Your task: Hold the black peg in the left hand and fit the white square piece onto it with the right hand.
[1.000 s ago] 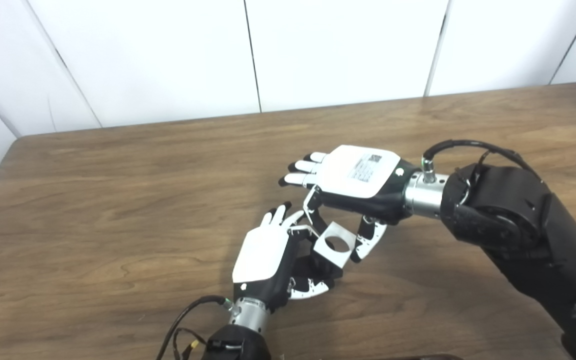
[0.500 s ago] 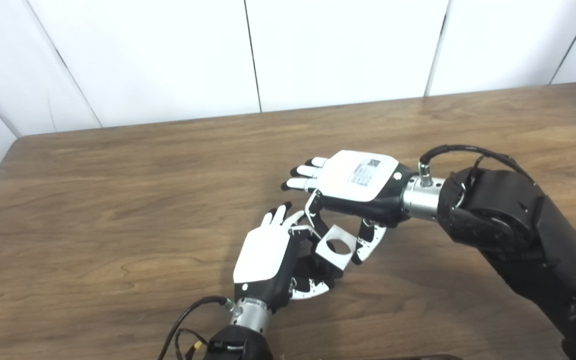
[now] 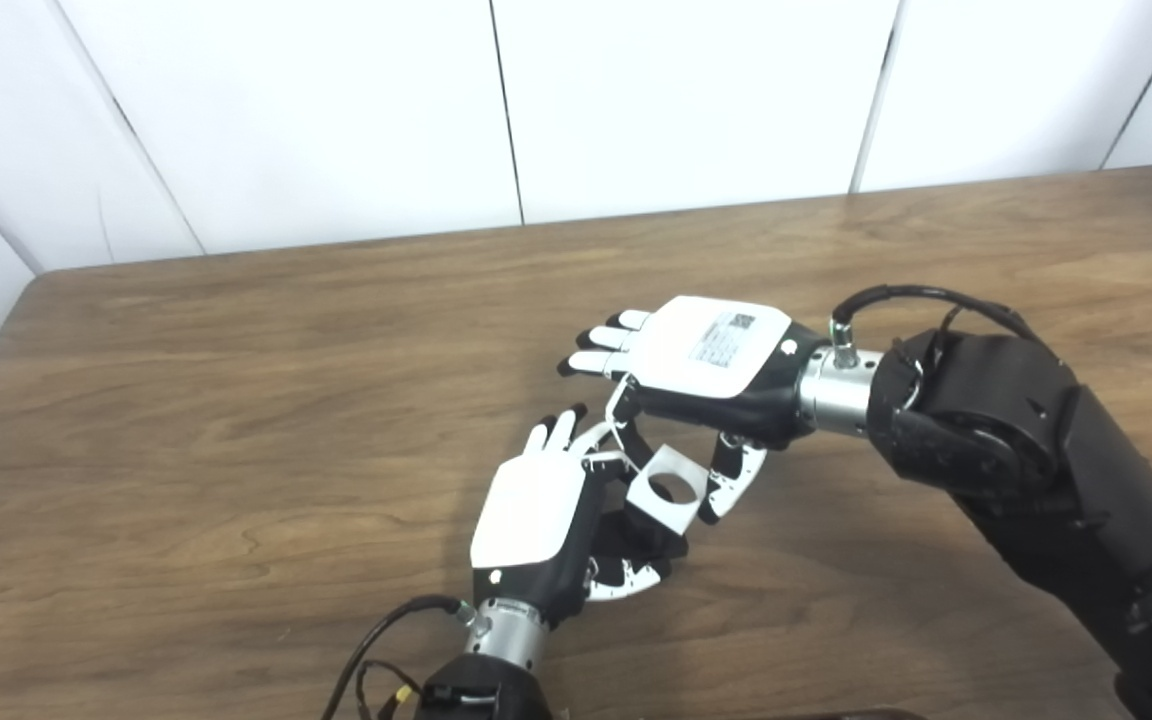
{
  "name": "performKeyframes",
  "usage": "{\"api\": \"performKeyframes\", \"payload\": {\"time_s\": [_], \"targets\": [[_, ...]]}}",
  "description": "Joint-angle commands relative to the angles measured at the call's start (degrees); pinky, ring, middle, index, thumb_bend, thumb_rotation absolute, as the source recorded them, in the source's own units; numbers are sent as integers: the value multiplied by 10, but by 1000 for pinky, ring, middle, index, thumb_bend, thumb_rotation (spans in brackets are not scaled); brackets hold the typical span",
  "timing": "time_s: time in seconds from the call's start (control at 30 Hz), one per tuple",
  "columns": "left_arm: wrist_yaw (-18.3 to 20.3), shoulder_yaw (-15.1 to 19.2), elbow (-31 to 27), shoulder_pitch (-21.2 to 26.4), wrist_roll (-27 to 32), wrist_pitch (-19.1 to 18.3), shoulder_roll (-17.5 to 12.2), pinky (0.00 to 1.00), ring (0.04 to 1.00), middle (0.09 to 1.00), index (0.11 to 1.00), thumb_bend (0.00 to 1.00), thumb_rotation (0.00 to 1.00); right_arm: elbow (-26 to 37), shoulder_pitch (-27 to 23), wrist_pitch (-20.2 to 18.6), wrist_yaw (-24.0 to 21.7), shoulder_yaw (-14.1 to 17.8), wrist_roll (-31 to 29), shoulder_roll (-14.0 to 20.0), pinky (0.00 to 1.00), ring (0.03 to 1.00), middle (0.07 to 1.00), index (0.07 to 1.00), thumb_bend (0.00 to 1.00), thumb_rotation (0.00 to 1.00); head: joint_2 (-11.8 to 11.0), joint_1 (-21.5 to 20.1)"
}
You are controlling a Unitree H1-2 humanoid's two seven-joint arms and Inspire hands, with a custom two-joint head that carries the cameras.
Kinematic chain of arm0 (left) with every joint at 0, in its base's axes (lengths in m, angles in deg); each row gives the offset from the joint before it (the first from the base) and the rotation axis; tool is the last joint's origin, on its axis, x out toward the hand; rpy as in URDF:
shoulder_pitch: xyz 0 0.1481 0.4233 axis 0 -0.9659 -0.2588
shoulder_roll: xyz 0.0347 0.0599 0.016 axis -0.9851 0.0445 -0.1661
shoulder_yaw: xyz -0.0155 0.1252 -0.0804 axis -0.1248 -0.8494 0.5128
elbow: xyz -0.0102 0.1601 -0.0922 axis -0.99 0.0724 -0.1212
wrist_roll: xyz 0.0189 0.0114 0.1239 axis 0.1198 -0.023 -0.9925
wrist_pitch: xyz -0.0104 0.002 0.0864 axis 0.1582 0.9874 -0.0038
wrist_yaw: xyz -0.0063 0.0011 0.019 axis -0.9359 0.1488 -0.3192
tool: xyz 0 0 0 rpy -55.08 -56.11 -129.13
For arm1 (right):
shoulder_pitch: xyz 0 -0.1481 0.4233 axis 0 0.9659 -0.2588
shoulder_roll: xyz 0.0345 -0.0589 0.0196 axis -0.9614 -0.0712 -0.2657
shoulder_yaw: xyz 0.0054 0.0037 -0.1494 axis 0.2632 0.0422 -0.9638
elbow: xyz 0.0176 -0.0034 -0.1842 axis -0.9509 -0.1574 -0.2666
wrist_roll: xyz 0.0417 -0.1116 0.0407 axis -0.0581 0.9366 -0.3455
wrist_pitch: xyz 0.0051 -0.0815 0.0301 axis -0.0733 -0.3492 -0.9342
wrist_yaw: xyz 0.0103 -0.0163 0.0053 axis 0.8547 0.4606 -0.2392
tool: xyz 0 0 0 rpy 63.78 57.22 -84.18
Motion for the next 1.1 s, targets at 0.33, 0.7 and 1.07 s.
{"api": "performKeyframes", "payload": {"time_s": [0.33, 0.7, 1.07], "targets": [[-5, -12, 0, 0, -8, -2, 16, 1000, 999, 894, 489, 522, 78, -1, -15, 23, 18, 1, 3, -3, 1000, 1000, 976, 493, 523, 144, 3, 2], [1, -11, 3, 3, -6, -9, 22, 1000, 1000, 896, 488, 523, 76, -7, -10, 31, 19, -5, 6, -8, 1000, 1000, 973, 493, 523, 143, 3, 4], [-1, -14, 8, 4, -4, -13, 26, 1000, 1000, 891, 489, 522, 77, -21, -7, 40, 33, -13, 17, -13, 1000, 1000, 977, 493, 524, 144, 2, 5]]}}
